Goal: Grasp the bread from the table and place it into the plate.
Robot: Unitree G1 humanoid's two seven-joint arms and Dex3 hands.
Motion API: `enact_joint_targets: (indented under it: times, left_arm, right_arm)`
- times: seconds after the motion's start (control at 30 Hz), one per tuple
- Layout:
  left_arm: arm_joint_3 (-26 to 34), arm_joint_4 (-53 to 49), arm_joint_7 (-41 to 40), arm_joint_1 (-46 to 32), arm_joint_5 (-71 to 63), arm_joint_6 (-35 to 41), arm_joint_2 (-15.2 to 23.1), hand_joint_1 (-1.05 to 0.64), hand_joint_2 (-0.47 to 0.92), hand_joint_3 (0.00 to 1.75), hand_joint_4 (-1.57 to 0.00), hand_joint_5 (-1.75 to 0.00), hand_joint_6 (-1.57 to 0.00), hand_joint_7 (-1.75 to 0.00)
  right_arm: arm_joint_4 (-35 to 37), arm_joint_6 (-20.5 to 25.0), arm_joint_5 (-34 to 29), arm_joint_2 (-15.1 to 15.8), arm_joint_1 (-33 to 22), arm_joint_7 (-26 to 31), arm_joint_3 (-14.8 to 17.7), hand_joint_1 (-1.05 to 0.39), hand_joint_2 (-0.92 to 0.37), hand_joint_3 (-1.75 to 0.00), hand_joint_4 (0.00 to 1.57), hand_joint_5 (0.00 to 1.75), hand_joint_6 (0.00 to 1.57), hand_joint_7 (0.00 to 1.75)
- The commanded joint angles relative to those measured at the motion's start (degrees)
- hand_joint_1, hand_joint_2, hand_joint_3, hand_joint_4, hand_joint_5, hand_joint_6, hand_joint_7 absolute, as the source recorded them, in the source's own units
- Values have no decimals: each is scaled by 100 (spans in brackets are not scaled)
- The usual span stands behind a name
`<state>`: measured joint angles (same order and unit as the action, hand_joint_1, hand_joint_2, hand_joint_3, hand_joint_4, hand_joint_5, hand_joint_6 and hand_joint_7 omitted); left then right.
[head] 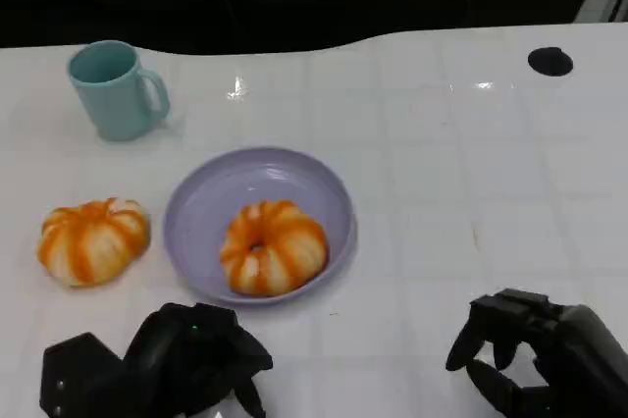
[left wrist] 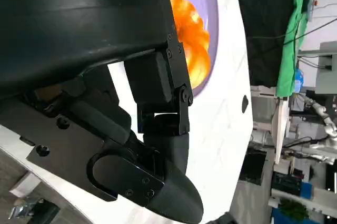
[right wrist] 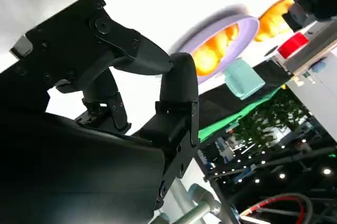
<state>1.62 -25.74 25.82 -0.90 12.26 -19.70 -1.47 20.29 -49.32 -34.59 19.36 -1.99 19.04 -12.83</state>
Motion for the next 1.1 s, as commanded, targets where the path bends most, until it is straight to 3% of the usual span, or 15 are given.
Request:
enact_joint_targets:
  times: [0.03, 0.3, 0.6, 1.1]
  left_arm:
    - [47, -10, 35, 31, 29, 0, 108, -105, 79, 0, -150, -92, -157, -47]
    - [70, 4, 50, 31, 62, 44, 129, -105, 79, 0, -150, -92, -157, -48]
    - [110, -112, 83, 82, 69, -36, 176, -105, 79, 1, -150, -92, -157, -49]
    - [168, -129, 139, 90, 118, -16, 167, -105, 78, 0, -150, -93, -157, -49]
  right_arm:
    - [24, -10, -88, 61, -105, 97, 59, -32, -54, -112, 70, 175, 61, 153]
    - [430, -87, -365, -29, 14, 454, -37, -34, -63, -101, 69, 175, 55, 159]
    - [638, -139, -362, -86, 162, 685, -132, -34, -62, -100, 69, 175, 55, 160]
    - [607, -143, 45, -197, 150, 339, -190, -37, -58, -101, 68, 175, 59, 152]
